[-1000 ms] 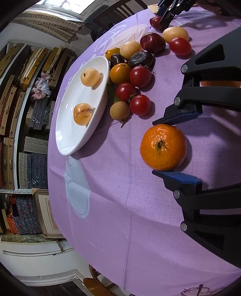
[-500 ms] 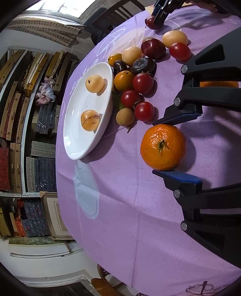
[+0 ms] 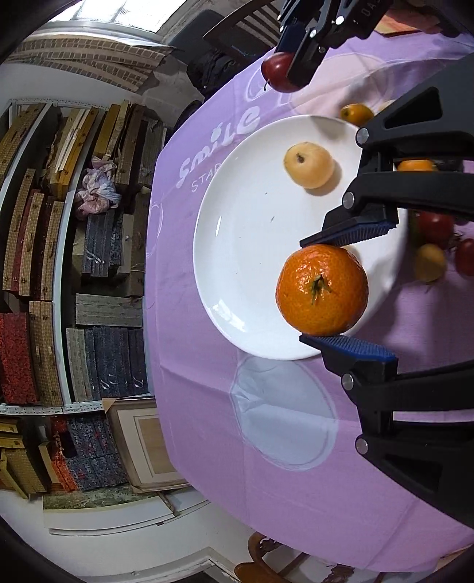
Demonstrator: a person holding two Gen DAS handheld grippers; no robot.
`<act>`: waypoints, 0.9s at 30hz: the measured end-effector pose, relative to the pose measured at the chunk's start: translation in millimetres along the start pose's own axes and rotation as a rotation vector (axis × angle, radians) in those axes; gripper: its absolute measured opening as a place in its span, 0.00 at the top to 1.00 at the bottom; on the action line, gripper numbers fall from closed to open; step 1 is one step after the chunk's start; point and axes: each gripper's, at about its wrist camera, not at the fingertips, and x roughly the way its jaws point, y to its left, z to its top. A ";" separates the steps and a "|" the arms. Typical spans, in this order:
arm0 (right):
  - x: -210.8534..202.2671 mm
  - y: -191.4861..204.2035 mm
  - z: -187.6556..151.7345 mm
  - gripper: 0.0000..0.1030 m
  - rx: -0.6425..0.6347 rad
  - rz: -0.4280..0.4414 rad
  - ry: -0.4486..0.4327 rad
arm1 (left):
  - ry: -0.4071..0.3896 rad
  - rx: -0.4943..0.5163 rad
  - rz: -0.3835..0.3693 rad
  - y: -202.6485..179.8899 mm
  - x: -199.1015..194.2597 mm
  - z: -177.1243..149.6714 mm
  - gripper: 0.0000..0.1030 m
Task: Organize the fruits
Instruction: 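Place the tangerine and red apple on the white plate, open both grippers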
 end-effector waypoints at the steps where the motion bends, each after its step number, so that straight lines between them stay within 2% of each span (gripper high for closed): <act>1: 13.8 -0.4 8.1 0.61 0.003 -0.001 0.017 | 0.007 -0.006 0.005 1.2 8.3 7.0 0.56; 6: 72.2 -0.8 36.5 0.61 0.020 0.009 0.092 | 0.076 -0.040 0.006 12.1 56.2 32.0 0.56; 10: 102.2 -0.4 40.8 0.61 0.003 -0.007 0.132 | 0.138 -0.083 -0.027 22.0 84.8 31.6 0.56; 14: 120.0 -4.5 39.4 0.60 0.022 0.009 0.164 | 0.160 -0.071 -0.028 23.4 95.4 26.4 0.55; 16: 120.1 -4.5 39.0 0.57 0.024 -0.004 0.152 | 0.142 -0.060 -0.020 22.5 93.6 24.5 0.54; 19: 110.5 -6.0 40.3 0.54 0.039 0.005 0.125 | 0.116 -0.049 0.000 22.2 83.1 24.9 0.41; 23: 56.8 -9.0 47.1 0.53 0.055 0.019 0.004 | 0.066 -0.070 -0.002 31.9 51.3 30.0 0.39; 24: 36.7 -10.4 45.9 0.48 0.059 0.019 -0.041 | 0.048 -0.078 -0.002 35.8 37.6 29.3 0.35; 25: 14.7 -12.4 42.9 0.33 0.066 0.016 -0.096 | 0.028 -0.084 -0.005 39.8 23.8 27.3 0.33; 26: -9.9 -14.9 36.4 0.23 0.078 0.011 -0.162 | 0.011 -0.089 -0.005 43.1 10.0 23.9 0.28; 27: -34.7 -17.6 26.7 0.04 0.092 0.000 -0.233 | -0.010 -0.095 0.001 47.1 -7.1 16.8 0.26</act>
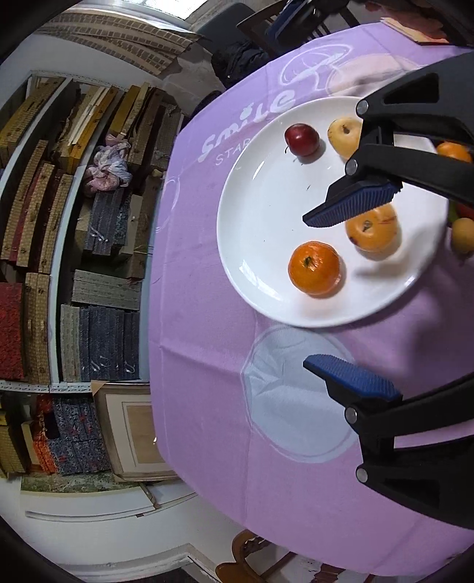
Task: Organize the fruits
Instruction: 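Place the tangerine and red apple on the white plate, open both grippers, then grasp another tangerine with the left gripper while the right gripper grasps a yellow pear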
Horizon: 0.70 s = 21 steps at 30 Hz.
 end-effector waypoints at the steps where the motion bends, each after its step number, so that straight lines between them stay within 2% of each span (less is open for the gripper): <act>1: -24.7 -3.5 -6.5 0.04 0.010 -0.009 -0.065 | -0.015 -0.005 0.004 3.8 -13.7 -7.6 0.23; 3: -56.7 -8.1 -23.4 0.04 0.002 -0.030 -0.098 | -0.037 -0.012 0.015 9.5 -40.2 -28.5 0.11; 4: -65.6 -9.7 -33.4 0.04 -0.007 -0.044 -0.086 | -0.045 -0.017 0.018 11.7 -51.8 -42.2 0.10; 6: -79.9 -13.2 -60.7 0.04 -0.008 -0.078 -0.055 | -0.044 -0.009 0.018 10.9 -70.7 -72.1 0.09; 12: -93.4 -23.1 -131.9 0.04 0.051 -0.107 0.010 | -0.045 0.090 0.031 -14.3 -103.6 -160.3 0.09; 16: -94.9 -23.8 -145.5 0.04 0.072 -0.109 0.022 | -0.035 0.137 -0.008 -34.8 -111.4 -196.4 0.08; 19: -95.1 -25.8 -146.4 0.04 0.082 -0.111 0.022 | -0.069 0.185 0.003 -48.9 -117.3 -204.5 0.08; 21: -94.4 -26.2 -147.7 0.04 0.086 -0.115 0.029 | -0.065 0.209 -0.013 -56.9 -116.9 -206.4 0.08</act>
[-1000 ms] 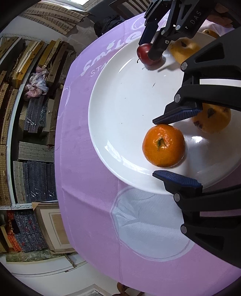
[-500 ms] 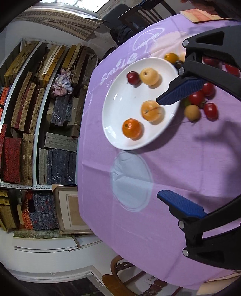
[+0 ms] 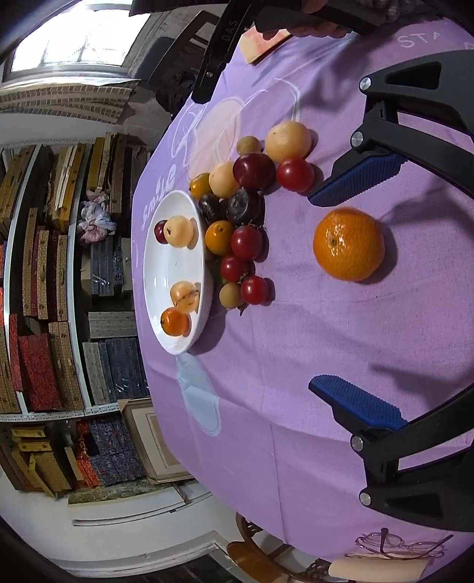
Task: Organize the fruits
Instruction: 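Grasp another tangerine with the left gripper while the right gripper grasps a yellow pear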
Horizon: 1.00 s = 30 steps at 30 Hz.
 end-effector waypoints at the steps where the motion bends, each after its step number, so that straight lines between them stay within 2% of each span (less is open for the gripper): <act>1: 0.3 -1.0 0.6 0.04 0.002 0.005 0.003 | 0.009 0.004 -0.011 -1.6 2.8 1.2 0.08; 4: 1.7 0.3 0.6 0.04 -0.003 0.008 0.012 | 0.038 0.013 -0.034 -8.4 12.3 -2.0 0.08; 7: 3.0 2.6 -0.6 0.04 -0.013 0.009 0.018 | 0.061 0.012 -0.008 -9.4 21.7 -6.0 0.08; 11: 5.6 5.5 -1.1 0.04 -0.026 0.007 0.025 | 0.078 -0.044 -0.010 2.9 26.9 -8.5 0.08; 18: 8.7 4.2 -1.8 0.04 -0.016 0.007 0.035 | 0.115 -0.130 0.047 32.6 34.6 -10.8 0.08; 22: 9.7 4.7 -2.5 0.04 -0.018 0.011 0.038 | 0.120 -0.192 0.013 50.9 34.2 -14.2 0.10; 30: 10.5 7.7 -3.7 0.04 -0.028 0.013 0.043 | 0.070 -0.124 -0.018 40.8 22.9 -15.6 0.12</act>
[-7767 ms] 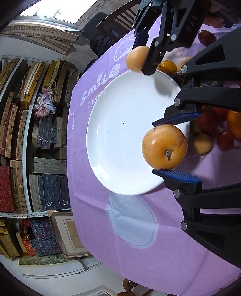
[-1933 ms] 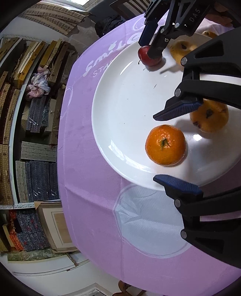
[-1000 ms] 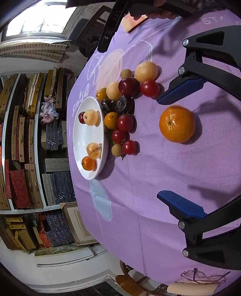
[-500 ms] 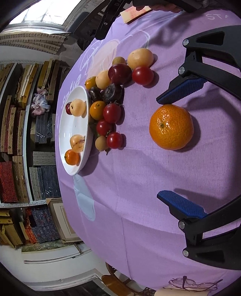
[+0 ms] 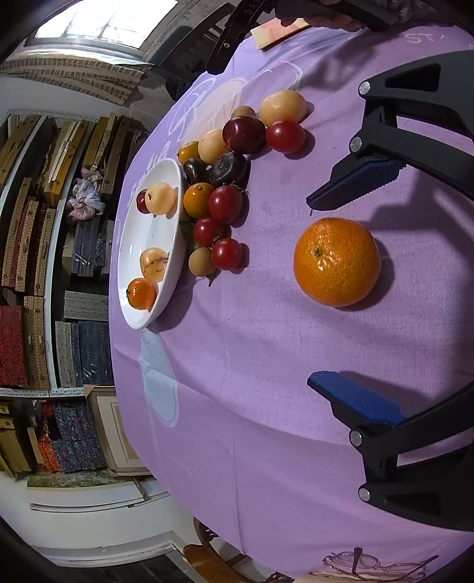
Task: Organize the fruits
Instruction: 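Grasp another tangerine with the left gripper while the right gripper grasps a yellow pear, then carry the tangerine and pear onto the white plate and release them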
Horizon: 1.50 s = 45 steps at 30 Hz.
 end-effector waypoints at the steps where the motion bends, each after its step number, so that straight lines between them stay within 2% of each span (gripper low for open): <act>1: 0.3 0.1 -0.1 0.04 0.001 0.000 0.000 | -0.003 0.003 -0.004 -0.5 -0.5 0.0 0.13; 4: 0.4 0.3 -0.2 0.04 -0.001 0.003 0.004 | 0.007 0.008 -0.030 -1.3 1.9 0.1 0.27; 6: 0.5 0.8 -0.7 0.04 -0.003 0.004 0.005 | 0.027 0.011 -0.049 -2.5 5.6 1.0 0.42; 14: 1.2 4.7 -2.2 0.04 -0.014 0.016 0.010 | 0.044 0.016 -0.074 -5.5 8.9 1.4 0.52; 18: -1.2 13.3 -3.9 0.04 -0.053 0.074 0.021 | 0.036 0.005 -0.034 -2.9 7.4 1.0 0.53; 22: -5.6 39.4 -14.3 0.04 -0.160 0.157 0.051 | -0.009 -0.023 0.027 9.4 -0.2 1.8 0.53; 26: -10.3 71.7 -28.3 0.04 -0.319 0.149 0.057 | 0.006 -0.064 0.025 20.1 1.6 3.3 0.53; 29: -8.8 73.1 -30.4 0.04 -0.321 0.149 0.072 | 0.017 -0.071 0.020 22.0 3.0 4.1 0.53; 32: -3.9 67.9 -30.9 0.15 -0.292 0.158 0.106 | 0.026 -0.072 0.018 23.0 3.7 3.1 0.53; 33: -0.8 67.6 -30.7 0.26 -0.291 0.161 0.124 | 0.031 -0.075 0.017 23.1 4.8 2.8 0.53; 34: 2.5 68.1 -31.5 0.31 -0.293 0.162 0.146 | 0.031 -0.077 0.016 23.5 4.8 2.6 0.53; 42: 12.9 79.2 -36.0 0.32 -0.355 0.157 0.207 | 0.031 -0.078 0.017 23.5 4.7 2.3 0.53; 45: 18.3 82.0 -38.2 0.36 -0.371 0.149 0.235 | 0.031 -0.077 0.018 23.6 4.9 2.5 0.53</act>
